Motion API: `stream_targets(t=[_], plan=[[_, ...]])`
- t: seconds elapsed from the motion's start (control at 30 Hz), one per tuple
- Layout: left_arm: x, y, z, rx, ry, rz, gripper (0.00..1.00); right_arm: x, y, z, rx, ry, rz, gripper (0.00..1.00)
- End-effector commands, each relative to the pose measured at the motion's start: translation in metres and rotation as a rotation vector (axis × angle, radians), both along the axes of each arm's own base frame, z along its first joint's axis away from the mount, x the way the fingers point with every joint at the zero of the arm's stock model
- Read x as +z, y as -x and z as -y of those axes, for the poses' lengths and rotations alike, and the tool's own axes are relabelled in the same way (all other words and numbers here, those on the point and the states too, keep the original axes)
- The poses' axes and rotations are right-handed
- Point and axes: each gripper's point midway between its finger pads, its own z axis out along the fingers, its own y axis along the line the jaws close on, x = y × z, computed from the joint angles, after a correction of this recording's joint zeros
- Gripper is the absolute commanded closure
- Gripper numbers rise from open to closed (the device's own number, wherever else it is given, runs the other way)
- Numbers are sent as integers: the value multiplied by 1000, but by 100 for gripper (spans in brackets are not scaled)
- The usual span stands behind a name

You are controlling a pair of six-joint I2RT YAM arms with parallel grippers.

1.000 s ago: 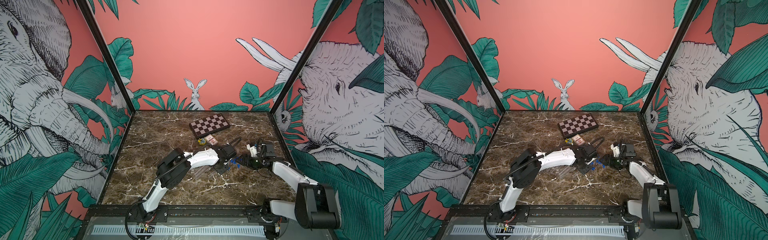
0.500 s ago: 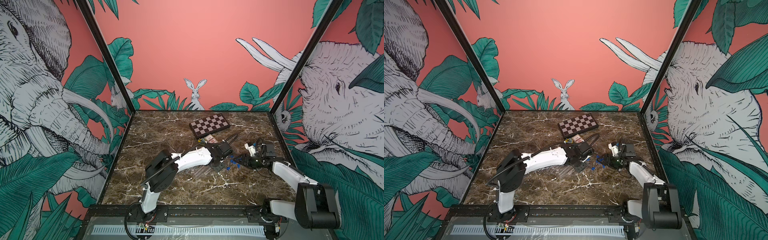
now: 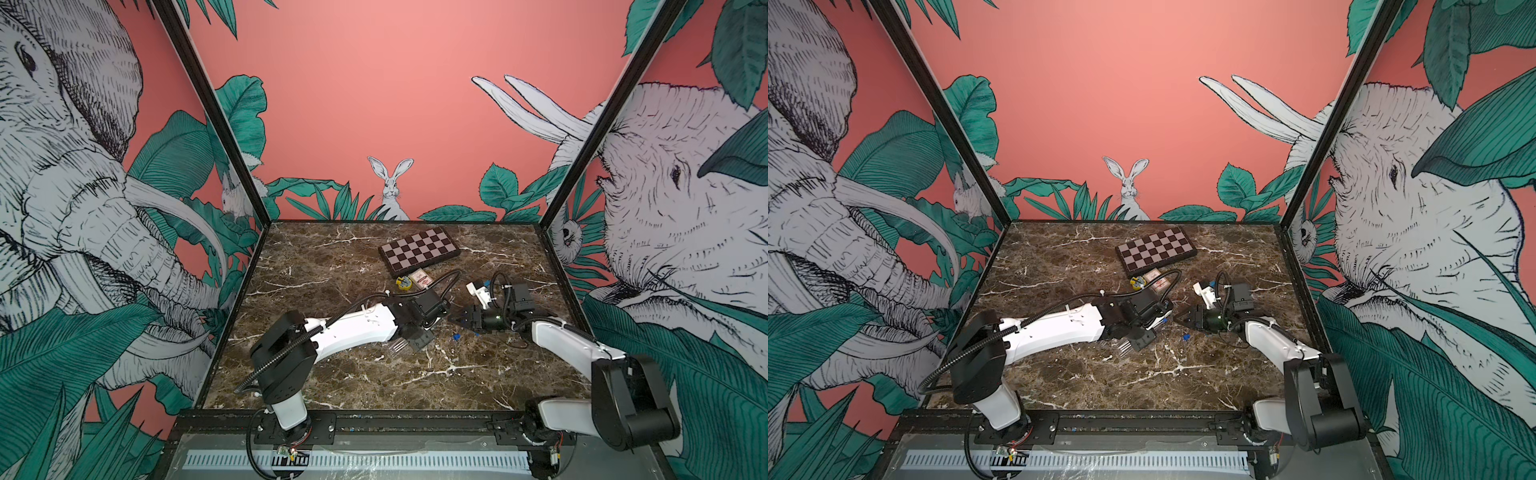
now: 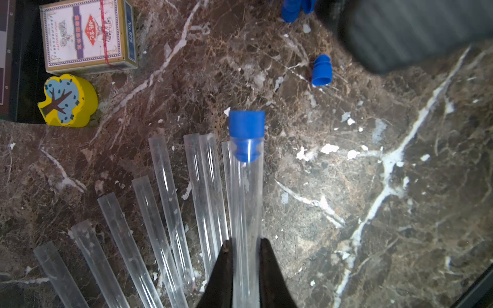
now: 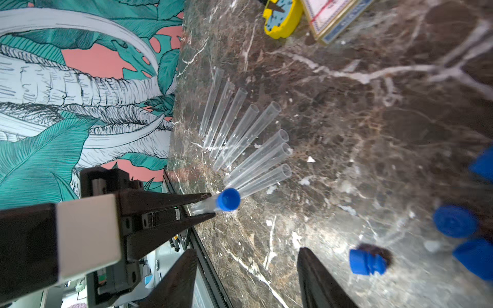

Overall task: Remove stoppers from test tubes
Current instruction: Pick up the test tube at the center of the board, then open the stopper on the test tube.

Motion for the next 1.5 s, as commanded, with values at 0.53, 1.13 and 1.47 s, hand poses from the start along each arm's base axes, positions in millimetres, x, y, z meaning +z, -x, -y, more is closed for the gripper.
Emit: stream_targets(t=[0.53,1.13,1.47], plan=[[17,6,2,-39,102,29,90,7,-14,-40,75,-39,12,53],[18,2,11,-37,129,39,90,2,-14,-45,89,-38,-2,69],[15,1,8,-31,119,43,90,3,-15,-46,85,-58,-5,77]])
